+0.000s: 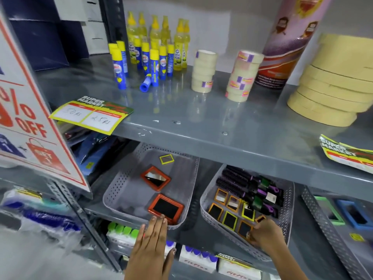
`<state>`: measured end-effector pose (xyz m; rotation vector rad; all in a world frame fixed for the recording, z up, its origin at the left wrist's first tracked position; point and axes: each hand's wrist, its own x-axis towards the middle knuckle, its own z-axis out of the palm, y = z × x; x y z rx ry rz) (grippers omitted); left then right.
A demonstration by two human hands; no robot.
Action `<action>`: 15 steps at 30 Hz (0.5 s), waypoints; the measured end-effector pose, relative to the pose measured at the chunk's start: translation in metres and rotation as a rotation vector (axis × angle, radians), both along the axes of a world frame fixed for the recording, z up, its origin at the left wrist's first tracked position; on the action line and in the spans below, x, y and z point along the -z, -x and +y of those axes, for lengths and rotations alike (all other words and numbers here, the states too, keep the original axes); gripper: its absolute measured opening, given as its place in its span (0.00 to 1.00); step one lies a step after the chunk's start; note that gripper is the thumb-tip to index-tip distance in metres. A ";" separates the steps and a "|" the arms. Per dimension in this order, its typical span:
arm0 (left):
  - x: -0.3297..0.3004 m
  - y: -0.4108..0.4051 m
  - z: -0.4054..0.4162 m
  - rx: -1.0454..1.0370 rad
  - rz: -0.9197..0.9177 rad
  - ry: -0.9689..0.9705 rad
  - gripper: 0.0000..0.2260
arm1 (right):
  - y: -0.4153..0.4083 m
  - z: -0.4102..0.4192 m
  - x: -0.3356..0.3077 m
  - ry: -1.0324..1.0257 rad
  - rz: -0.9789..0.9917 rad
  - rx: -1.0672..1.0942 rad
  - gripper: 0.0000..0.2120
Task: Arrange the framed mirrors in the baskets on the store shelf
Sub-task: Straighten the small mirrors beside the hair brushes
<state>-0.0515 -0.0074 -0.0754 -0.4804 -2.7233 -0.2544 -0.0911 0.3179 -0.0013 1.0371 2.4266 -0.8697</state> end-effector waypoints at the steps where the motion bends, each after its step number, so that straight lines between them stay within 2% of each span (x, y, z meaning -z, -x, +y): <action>1: -0.003 0.000 0.000 0.011 0.011 0.007 0.31 | -0.004 -0.002 -0.007 -0.034 0.008 -0.021 0.09; 3: -0.012 0.000 -0.001 0.016 0.016 -0.002 0.32 | -0.009 -0.010 -0.028 -0.165 0.088 -0.075 0.10; 5: -0.023 0.001 -0.004 -0.016 0.014 -0.036 0.32 | -0.001 -0.031 -0.050 -0.271 0.270 -0.166 0.12; 7: -0.028 0.001 -0.012 -0.030 0.017 -0.053 0.30 | 0.022 -0.064 -0.059 -0.230 0.448 -0.279 0.12; 10: -0.022 0.000 -0.014 -0.013 0.067 -0.094 0.27 | 0.074 -0.120 -0.055 -0.078 0.591 -0.414 0.08; 12: -0.017 0.001 -0.011 -0.043 0.111 -0.103 0.27 | 0.113 -0.158 -0.050 -0.035 0.634 -0.513 0.04; 15: -0.007 0.005 -0.008 -0.058 0.159 -0.109 0.26 | 0.173 -0.207 -0.034 -0.077 0.557 -0.673 0.10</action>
